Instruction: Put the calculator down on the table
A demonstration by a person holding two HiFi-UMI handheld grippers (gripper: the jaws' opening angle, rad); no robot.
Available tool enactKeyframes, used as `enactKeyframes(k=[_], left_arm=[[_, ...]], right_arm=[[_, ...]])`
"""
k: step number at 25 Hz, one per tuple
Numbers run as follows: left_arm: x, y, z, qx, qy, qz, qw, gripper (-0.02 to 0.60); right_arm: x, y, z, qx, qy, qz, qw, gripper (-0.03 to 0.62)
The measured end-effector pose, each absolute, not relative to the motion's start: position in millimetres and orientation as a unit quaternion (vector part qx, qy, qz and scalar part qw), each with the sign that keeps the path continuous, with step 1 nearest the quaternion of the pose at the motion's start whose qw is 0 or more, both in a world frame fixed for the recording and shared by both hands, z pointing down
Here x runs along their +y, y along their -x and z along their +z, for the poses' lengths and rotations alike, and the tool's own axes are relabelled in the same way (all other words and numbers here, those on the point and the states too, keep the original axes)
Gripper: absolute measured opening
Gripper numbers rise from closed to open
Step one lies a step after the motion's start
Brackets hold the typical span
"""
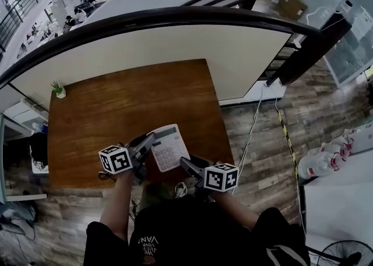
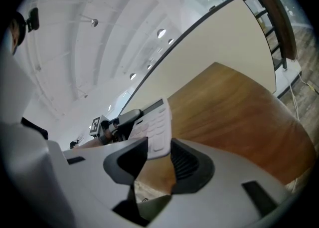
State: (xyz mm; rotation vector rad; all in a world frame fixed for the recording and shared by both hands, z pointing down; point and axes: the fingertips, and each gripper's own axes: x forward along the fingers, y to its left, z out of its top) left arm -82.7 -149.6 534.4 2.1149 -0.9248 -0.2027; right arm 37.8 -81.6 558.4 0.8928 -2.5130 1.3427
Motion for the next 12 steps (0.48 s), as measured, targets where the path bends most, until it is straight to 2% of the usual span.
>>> enactKeyframes(k=[12], left_arm=[[-217.9, 80.0, 543.1, -0.332, -0.850, -0.060, 0.404, 0.061]], right_arm=[[-138.0, -31.9, 569.8, -0.823, -0.328, 0.459, 0.073, 0.142]])
